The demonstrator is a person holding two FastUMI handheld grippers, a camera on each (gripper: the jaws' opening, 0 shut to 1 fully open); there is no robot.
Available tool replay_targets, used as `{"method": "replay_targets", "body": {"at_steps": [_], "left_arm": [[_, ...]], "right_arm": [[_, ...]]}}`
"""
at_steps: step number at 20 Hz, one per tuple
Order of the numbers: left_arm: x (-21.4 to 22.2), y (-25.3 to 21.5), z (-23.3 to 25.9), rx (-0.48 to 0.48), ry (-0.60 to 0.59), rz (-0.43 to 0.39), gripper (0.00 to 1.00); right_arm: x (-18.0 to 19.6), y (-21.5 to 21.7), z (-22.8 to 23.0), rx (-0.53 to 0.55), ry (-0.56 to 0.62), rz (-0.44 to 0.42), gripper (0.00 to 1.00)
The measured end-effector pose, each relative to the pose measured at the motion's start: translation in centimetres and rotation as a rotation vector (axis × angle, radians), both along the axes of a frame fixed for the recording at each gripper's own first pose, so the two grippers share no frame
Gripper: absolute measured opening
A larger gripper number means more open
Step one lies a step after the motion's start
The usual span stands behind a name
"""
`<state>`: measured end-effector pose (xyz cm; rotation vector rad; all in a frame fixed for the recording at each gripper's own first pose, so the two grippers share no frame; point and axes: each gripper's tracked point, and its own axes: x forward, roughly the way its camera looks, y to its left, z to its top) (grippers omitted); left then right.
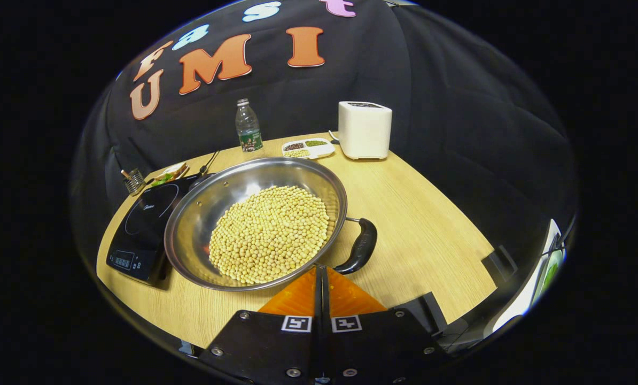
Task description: First push the handle of the pot to place it horizontally, then grasp the pot with both hands and set it on the induction cooktop.
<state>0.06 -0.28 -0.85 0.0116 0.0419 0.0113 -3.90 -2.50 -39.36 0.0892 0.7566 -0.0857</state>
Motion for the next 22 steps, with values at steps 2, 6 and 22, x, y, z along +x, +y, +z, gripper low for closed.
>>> {"method": "replay_targets", "body": {"at_steps": [2,6,22], "left_arm": [[0.0,0.1,0.2,0.006,-0.006,0.003,0.96],[-0.1,0.0,0.5,0.011,-0.014,0.002,1.00],[0.9,0.1,-0.4,0.005,0.009,0.014,1.00]], "right_arm": [[0.4,-0.4,0.0,-0.002,-0.008,-0.011,0.00],[1.4,-1.1,0.0,-0.007,-0.016,-0.028,0.00],[5.2,-3.6,-0.4,-0.012,-0.027,-0.068,0.00]]}}
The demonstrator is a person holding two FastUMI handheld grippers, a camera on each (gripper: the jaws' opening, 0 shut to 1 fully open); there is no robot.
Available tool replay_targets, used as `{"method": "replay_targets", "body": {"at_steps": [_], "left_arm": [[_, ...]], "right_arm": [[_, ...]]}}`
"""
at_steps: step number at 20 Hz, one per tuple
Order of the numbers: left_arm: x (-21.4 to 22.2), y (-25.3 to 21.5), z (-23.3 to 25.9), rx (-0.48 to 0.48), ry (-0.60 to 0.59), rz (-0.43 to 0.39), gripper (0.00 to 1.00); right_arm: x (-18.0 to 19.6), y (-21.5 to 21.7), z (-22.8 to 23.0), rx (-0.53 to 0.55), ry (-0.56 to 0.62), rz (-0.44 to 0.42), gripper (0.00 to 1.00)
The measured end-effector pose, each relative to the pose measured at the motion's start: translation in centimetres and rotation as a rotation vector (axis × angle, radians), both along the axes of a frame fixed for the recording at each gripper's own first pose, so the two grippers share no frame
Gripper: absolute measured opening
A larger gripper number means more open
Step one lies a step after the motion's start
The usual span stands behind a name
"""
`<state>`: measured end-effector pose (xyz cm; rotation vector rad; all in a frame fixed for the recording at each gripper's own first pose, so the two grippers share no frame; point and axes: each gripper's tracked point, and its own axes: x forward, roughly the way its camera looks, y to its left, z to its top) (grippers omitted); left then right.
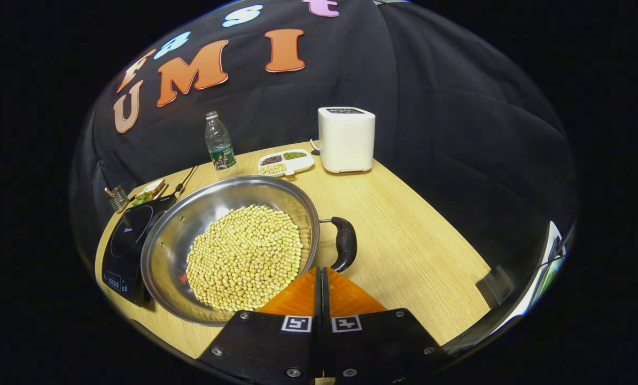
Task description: First push the handle of the pot to place it horizontally, then grasp the pot with both hands and set it on the induction cooktop.
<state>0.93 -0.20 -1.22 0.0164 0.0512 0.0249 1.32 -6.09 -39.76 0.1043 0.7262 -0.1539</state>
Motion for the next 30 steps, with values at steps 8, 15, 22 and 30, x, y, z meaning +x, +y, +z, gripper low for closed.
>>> {"method": "replay_targets", "body": {"at_steps": [8,15,22,30], "left_arm": [[0.6,-0.4,-0.4,-0.003,0.009,-0.001,1.00],[1.0,-0.6,-1.0,-0.013,0.021,-0.003,1.00],[1.5,-1.1,-2.0,-0.009,0.044,-0.008,0.99],[2.6,-3.9,-5.1,-0.012,0.112,-0.047,0.99]], "right_arm": [[1.4,-0.8,-0.1,0.012,0.003,0.003,0.00],[3.0,-1.2,-0.2,0.012,0.004,0.017,0.00],[4.6,-1.7,-0.4,-0.007,0.021,0.045,0.00],[6.0,-2.4,-0.7,0.012,0.025,0.029,0.00]]}}
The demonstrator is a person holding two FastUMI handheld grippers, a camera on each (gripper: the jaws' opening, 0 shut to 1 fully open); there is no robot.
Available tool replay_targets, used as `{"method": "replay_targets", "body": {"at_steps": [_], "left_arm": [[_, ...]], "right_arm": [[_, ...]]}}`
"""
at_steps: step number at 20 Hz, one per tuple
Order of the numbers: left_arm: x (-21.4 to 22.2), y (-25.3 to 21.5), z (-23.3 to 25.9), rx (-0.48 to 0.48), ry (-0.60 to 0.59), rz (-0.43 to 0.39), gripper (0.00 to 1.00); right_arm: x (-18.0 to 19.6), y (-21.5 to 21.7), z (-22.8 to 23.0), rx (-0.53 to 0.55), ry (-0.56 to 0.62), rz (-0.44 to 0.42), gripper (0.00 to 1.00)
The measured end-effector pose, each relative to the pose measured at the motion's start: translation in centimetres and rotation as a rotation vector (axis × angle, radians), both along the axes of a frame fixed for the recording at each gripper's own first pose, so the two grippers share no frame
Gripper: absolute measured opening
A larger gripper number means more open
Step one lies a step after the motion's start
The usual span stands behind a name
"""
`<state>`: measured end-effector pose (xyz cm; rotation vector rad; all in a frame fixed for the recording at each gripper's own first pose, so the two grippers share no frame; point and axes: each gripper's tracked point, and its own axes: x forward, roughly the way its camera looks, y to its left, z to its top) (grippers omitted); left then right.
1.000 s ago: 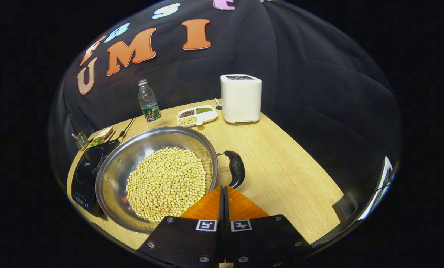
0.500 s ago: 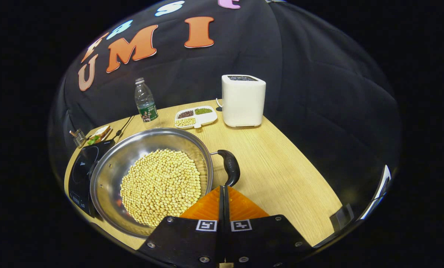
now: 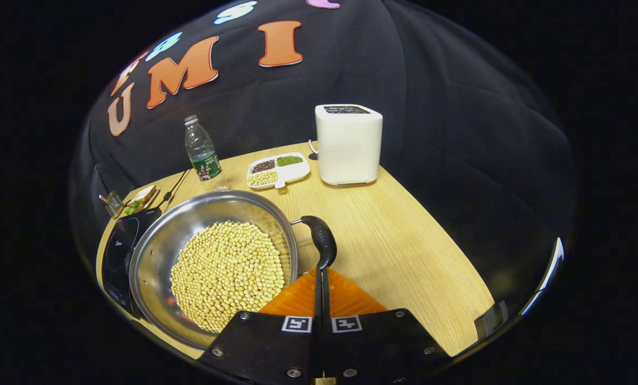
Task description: First push the handle of the pot to place it horizontally, then grasp the pot with both hands and set it on the induction cooktop.
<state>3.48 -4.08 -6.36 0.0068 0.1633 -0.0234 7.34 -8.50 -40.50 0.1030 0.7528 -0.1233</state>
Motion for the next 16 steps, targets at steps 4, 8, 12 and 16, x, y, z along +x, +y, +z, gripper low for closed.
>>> {"method": "replay_targets", "body": {"at_steps": [4,8,12,16], "left_arm": [[0.3,-2.1,-1.9,0.026,0.019,-0.010,0.99],[0.6,-5.9,-4.3,0.019,0.036,-0.045,1.00],[0.4,-11.1,-8.7,0.018,0.104,-0.115,1.00],[0.0,-16.6,-14.0,-0.015,0.184,-0.180,1.00]], "right_arm": [[-0.1,0.1,0.3,0.014,-0.001,-0.005,0.00],[-0.2,0.2,2.2,0.004,-0.045,0.010,0.00],[-0.1,0.5,4.2,0.015,-0.094,0.030,0.00],[0.5,0.1,4.6,-0.020,-0.130,0.046,0.19]]}}
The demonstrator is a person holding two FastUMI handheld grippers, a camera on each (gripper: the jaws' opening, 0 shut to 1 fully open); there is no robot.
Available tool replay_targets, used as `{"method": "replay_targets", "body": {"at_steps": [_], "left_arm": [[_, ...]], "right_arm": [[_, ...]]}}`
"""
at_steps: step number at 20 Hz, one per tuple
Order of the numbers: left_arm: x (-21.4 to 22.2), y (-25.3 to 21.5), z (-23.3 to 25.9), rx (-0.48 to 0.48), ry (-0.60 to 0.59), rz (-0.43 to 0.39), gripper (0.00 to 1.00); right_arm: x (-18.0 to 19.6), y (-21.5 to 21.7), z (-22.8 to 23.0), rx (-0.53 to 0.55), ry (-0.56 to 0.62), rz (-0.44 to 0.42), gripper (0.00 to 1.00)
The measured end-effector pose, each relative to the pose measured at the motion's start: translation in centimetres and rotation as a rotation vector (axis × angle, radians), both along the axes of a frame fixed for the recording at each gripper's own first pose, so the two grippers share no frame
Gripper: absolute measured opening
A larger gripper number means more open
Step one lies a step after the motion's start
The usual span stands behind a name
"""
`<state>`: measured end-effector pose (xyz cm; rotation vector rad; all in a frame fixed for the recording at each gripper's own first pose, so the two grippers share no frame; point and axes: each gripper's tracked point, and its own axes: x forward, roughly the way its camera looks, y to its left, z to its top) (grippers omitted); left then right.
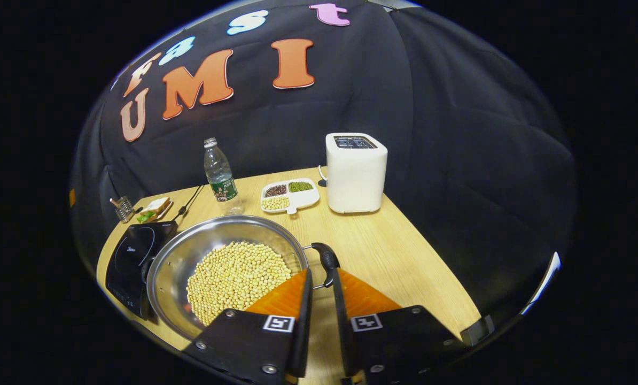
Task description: First push the handle of the pot to place it horizontally, then grasp the pot with both hands and set it on the induction cooktop.
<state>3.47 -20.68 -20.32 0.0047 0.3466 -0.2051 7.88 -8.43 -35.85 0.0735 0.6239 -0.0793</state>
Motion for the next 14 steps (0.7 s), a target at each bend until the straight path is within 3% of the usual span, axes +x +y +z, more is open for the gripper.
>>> {"method": "replay_targets", "body": {"at_steps": [4,5,6,10,14], "left_arm": [[-0.3,-4.9,-5.4,0.002,0.063,-0.027,1.00],[-0.6,-6.2,-7.0,-0.018,0.093,-0.033,0.99],[-0.7,-7.4,-8.2,-0.037,0.122,-0.041,1.00],[-1.3,-11.5,-12.3,-0.035,0.203,-0.084,1.00],[-2.5,-15.2,-15.9,-0.038,0.290,-0.140,1.00]], "right_arm": [[0.5,-0.3,-0.5,-0.011,0.007,0.007,0.52],[0.7,-0.3,-0.7,-0.013,0.009,0.010,0.53],[1.0,-0.2,-0.9,-0.012,0.012,0.013,0.64],[1.7,0.1,-1.6,0.019,0.030,0.017,0.78],[2.7,-0.1,-2.4,0.000,0.035,0.020,0.81]]}}
